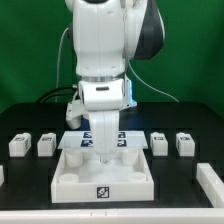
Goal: Assemble one leg
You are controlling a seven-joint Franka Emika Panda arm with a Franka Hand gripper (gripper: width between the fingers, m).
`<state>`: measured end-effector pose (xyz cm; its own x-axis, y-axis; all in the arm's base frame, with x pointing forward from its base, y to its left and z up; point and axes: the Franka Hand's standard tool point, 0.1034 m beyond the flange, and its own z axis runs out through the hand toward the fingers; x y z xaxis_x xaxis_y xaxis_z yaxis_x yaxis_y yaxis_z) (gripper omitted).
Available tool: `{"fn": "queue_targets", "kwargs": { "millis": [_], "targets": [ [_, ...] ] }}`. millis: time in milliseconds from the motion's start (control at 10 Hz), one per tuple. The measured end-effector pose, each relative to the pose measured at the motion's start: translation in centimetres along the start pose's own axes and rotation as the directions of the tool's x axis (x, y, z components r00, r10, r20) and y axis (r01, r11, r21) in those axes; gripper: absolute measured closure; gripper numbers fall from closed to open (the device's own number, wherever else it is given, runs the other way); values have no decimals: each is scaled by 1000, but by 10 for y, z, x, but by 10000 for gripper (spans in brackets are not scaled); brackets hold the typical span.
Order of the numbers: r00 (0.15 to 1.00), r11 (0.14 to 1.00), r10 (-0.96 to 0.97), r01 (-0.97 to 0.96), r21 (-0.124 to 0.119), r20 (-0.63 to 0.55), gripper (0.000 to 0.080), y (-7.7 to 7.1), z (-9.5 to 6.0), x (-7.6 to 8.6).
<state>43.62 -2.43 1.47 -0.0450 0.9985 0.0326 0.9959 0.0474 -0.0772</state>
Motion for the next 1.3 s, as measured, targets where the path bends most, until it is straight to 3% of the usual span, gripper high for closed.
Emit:
{"fn": "queue_targets", "kwargs": {
  "millis": [300, 400, 500, 800, 1300],
  "targets": [
    [1000, 1000, 16, -16, 4, -4, 150, 0, 5, -6],
    [1000, 1000, 16, -16, 5, -4, 273, 0, 6, -6],
    [1000, 1000, 17, -17, 5, -4, 273, -1, 6, -7],
    [1000, 1000, 17, -17, 7, -4, 727, -1, 6, -7],
    [1000, 1000, 18, -18, -8, -3, 735, 2, 5, -7]
  ]
}}
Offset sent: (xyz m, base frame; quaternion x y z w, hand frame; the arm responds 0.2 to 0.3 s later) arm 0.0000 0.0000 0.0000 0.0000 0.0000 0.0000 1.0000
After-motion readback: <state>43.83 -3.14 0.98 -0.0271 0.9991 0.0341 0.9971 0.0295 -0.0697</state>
